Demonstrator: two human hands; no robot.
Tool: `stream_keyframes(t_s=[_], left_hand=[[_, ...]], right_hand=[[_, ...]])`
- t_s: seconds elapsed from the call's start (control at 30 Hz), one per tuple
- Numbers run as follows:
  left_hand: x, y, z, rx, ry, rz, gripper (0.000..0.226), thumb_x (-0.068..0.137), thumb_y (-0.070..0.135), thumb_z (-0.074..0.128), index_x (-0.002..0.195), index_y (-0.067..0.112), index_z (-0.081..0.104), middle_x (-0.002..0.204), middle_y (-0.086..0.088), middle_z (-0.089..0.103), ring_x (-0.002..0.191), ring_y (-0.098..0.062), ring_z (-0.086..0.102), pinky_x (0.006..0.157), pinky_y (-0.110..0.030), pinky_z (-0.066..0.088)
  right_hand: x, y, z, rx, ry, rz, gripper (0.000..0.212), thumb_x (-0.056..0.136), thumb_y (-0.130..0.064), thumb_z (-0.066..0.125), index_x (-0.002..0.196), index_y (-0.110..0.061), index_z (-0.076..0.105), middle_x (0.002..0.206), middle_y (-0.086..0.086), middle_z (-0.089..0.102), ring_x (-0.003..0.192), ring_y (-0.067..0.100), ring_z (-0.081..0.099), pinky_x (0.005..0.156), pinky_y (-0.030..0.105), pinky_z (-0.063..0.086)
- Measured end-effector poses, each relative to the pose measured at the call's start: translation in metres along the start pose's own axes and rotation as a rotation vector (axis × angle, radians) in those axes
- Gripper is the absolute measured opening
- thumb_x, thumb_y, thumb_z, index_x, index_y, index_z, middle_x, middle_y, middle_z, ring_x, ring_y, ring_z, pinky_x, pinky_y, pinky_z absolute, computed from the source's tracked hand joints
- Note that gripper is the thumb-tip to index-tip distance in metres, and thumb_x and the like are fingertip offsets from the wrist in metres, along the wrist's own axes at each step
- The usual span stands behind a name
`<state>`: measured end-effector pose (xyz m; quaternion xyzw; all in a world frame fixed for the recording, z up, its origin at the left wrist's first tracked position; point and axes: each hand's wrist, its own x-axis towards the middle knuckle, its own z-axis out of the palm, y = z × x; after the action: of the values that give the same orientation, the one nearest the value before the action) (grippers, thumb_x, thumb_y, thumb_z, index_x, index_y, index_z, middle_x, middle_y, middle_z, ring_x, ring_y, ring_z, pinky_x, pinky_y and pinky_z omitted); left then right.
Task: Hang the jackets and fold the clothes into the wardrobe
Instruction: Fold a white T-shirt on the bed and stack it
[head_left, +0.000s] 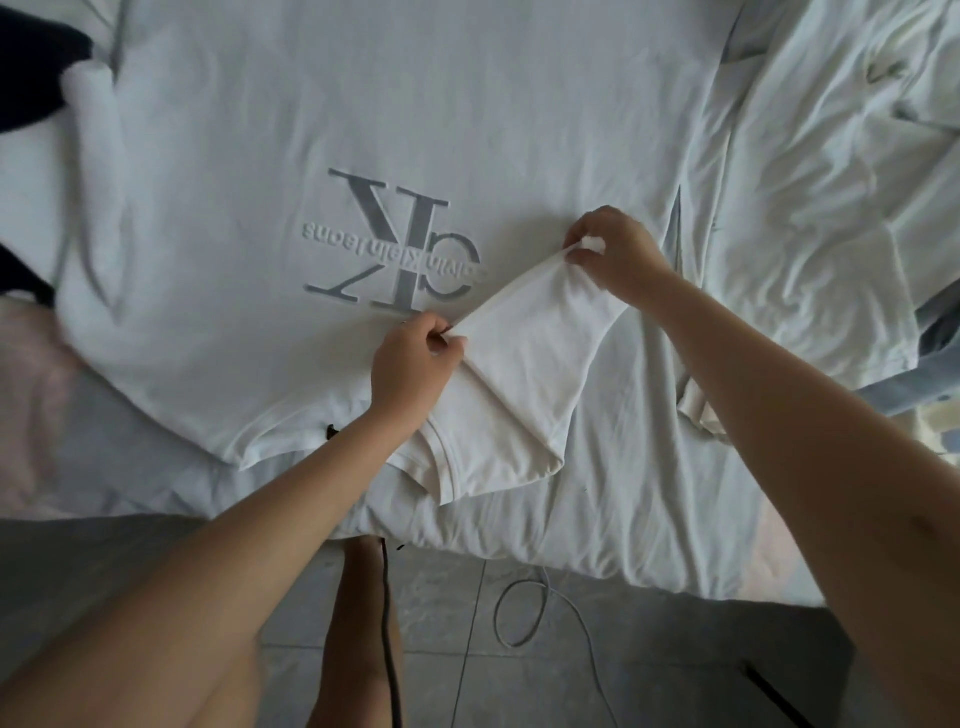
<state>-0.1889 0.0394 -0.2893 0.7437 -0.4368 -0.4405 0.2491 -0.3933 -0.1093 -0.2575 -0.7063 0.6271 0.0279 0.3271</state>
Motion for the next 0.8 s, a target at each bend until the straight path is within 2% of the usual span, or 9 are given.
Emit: stream_keyframes(t_s=[0.13,0.23,0.3,0.4,0.47,0.53,0.6,0.67,0.8], left_hand=[[0.004,0.001,-0.001,0.009,-0.008,-0.013,0.017,0.081,0.012,0.067,0.083,0.019,0.052,0.072,0.013,0.054,0.072,-0.011,0.056,0.057,-0.018,0.037],[0.005,0.001,-0.002,0.006,-0.024,-0.022,0.020,0.080,0.010,0.067,0.082,0.019,0.049,0.071,0.012,0.054,0.071,-0.013,0.057,0.056,-0.017,0.037],[0.005,0.001,-0.002,0.000,-0.032,-0.012,0.021,0.078,0.009,0.068,0.080,0.020,0.050,0.071,0.012,0.054,0.071,-0.014,0.058,0.060,-0.024,0.040],[0.003,0.000,-0.001,-0.043,-0.047,0.029,0.018,0.079,0.010,0.070,0.083,0.021,0.056,0.077,0.013,0.059,0.074,-0.014,0.060,0.071,-0.029,0.047],[0.001,-0.002,-0.001,-0.078,-0.043,0.056,0.011,0.081,0.013,0.071,0.089,0.017,0.065,0.084,0.008,0.064,0.079,-0.014,0.062,0.077,-0.031,0.050],[-0.002,-0.003,0.000,-0.118,-0.012,0.070,0.009,0.081,0.014,0.072,0.089,0.013,0.068,0.086,0.003,0.067,0.079,-0.012,0.063,0.076,-0.026,0.050],[-0.005,-0.002,-0.002,-0.144,0.032,0.069,0.009,0.081,0.016,0.073,0.084,0.016,0.066,0.081,0.006,0.067,0.074,-0.006,0.062,0.071,-0.017,0.048],[-0.006,-0.001,-0.002,-0.152,0.063,0.058,0.011,0.079,0.018,0.074,0.081,0.018,0.063,0.075,0.012,0.063,0.070,-0.003,0.060,0.068,-0.014,0.046],[-0.005,-0.003,0.002,-0.129,0.104,0.045,0.014,0.078,0.018,0.075,0.078,0.015,0.061,0.072,0.008,0.063,0.071,-0.013,0.063,0.069,-0.030,0.052]], right_hand=[[-0.002,0.003,0.007,-0.002,0.025,0.070,0.019,0.086,-0.009,0.059,0.100,-0.016,0.069,0.109,0.003,0.062,0.113,0.027,0.048,0.089,0.027,0.035],[-0.006,0.003,0.012,0.142,0.077,0.158,0.026,0.084,-0.007,0.058,0.104,-0.022,0.063,0.090,-0.016,0.059,0.113,0.023,0.051,0.092,0.036,0.045],[-0.007,0.002,0.015,0.166,0.096,0.214,0.026,0.083,-0.016,0.061,0.107,-0.026,0.059,0.082,-0.020,0.053,0.111,0.018,0.051,0.094,0.041,0.045],[-0.004,-0.003,0.016,0.143,0.066,0.281,0.016,0.084,-0.037,0.063,0.095,-0.027,0.057,0.080,-0.014,0.052,0.109,0.022,0.052,0.098,0.044,0.043],[-0.001,-0.003,0.014,0.166,0.052,0.315,0.015,0.085,-0.038,0.064,0.088,-0.025,0.057,0.074,-0.014,0.050,0.100,0.024,0.056,0.096,0.045,0.045],[0.000,-0.001,0.011,0.241,0.074,0.314,0.012,0.084,-0.034,0.066,0.080,-0.027,0.057,0.072,-0.015,0.052,0.086,0.017,0.056,0.096,0.047,0.046],[-0.002,0.002,0.010,0.342,0.100,0.307,0.014,0.079,-0.035,0.069,0.072,-0.032,0.057,0.073,-0.015,0.057,0.080,0.014,0.057,0.093,0.051,0.048],[-0.003,0.003,0.010,0.412,0.114,0.320,0.013,0.069,-0.041,0.071,0.068,-0.034,0.060,0.074,-0.014,0.060,0.079,0.013,0.059,0.092,0.052,0.049],[-0.002,0.006,0.016,0.545,0.132,0.338,0.019,0.049,-0.056,0.068,0.066,-0.047,0.064,0.073,-0.017,0.064,0.079,0.008,0.060,0.100,0.054,0.043]])
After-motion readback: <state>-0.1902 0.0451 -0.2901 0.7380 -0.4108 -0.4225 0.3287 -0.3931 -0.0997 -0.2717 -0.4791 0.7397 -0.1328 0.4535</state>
